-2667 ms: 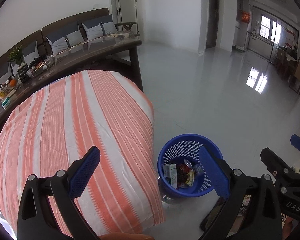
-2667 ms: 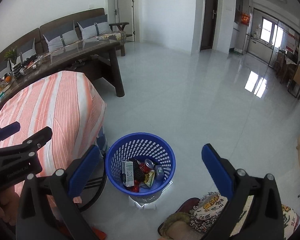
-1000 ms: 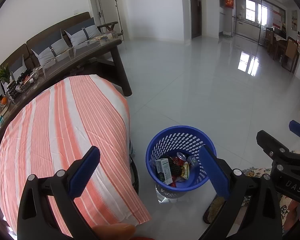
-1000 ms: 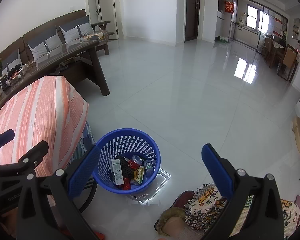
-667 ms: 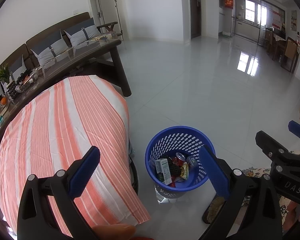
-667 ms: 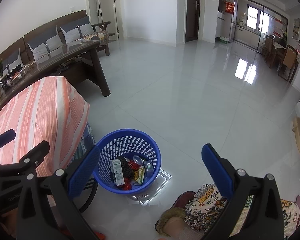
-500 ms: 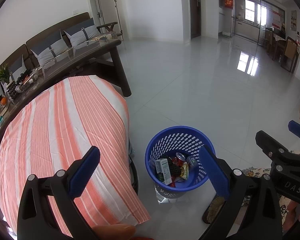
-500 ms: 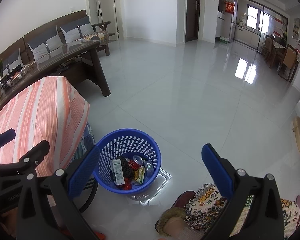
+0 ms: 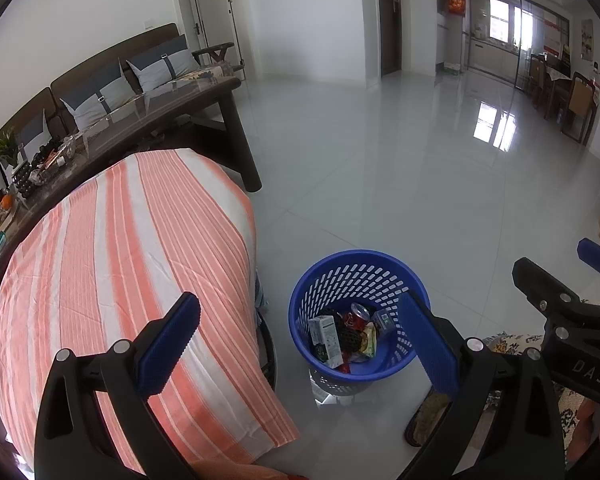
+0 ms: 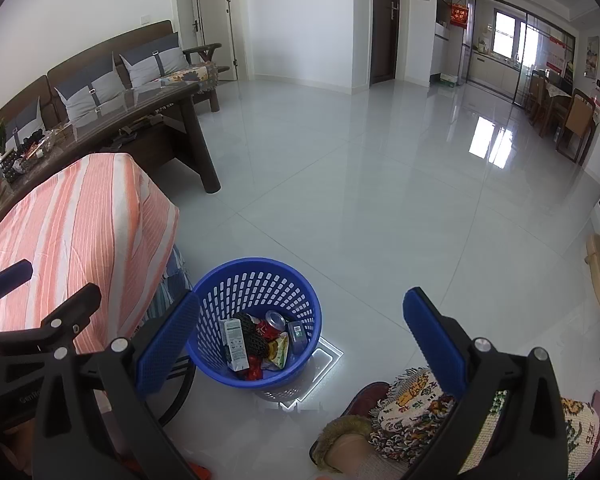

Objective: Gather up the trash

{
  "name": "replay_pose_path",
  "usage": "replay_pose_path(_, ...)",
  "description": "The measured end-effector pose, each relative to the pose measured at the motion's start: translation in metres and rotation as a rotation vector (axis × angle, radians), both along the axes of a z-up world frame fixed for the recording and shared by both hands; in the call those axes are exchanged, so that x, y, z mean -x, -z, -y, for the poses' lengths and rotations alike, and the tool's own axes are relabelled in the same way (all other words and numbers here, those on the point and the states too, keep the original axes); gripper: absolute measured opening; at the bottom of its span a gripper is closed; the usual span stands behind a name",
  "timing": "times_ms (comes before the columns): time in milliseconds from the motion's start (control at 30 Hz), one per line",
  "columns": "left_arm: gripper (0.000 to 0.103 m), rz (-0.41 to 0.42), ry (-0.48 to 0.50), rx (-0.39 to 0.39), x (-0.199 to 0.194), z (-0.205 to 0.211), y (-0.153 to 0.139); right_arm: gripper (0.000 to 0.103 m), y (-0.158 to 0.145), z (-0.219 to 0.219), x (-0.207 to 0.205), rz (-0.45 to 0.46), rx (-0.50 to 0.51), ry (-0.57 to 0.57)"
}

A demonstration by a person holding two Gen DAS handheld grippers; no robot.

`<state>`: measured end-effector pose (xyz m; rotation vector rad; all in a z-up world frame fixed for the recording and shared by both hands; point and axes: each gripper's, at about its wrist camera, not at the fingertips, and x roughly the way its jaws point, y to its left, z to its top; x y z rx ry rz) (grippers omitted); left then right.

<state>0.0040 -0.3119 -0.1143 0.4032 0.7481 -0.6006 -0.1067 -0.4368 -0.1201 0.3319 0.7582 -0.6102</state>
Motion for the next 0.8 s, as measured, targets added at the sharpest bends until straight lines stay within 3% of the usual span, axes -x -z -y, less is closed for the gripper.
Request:
replay_pose_path(533, 0.098, 0.008, 0.020, 0.026, 0.0030, -0.0015, 0.0002, 0.098, 0.0014, 0.0021, 0.0038, 0.002, -0.001, 0.012)
replay_pose_path(633, 0.098, -0.039, 0.016, 0.028, -0.0032, -0.0024, 0.0023, 0.098, 0.0021, 0.0026, 0.0061, -0.001, 0.003, 0.017)
replay_pose_path(800, 0.098, -0.038, 0.020, 0.010, -0.0030, 0.0004, 0.0048, 0.098, 0.0033, 0.0060, 0.0083, -0.002, 0.000, 0.026)
